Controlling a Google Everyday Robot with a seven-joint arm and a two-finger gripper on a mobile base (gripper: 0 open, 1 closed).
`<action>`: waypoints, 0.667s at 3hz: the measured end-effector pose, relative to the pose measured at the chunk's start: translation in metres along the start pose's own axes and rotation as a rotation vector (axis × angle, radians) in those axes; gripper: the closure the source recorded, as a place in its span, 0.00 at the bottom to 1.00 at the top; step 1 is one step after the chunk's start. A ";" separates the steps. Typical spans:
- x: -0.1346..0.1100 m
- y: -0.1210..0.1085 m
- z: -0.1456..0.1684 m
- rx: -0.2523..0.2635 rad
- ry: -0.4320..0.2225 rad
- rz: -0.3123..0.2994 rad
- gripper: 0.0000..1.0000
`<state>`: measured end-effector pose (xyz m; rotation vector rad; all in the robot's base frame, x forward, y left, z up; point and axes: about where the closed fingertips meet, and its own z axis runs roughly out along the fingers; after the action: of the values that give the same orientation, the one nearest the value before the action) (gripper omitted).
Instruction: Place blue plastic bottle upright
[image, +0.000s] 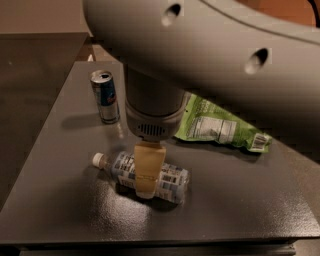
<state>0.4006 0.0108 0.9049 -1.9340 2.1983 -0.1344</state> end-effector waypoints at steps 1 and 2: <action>-0.014 0.000 0.016 -0.012 0.024 0.017 0.00; -0.022 0.004 0.033 -0.033 0.051 0.028 0.00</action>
Offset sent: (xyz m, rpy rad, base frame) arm 0.0095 0.0320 -0.0609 -0.0770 0.0951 -0.0578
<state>0.4068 0.0351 0.8737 -1.9372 2.2732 -0.1461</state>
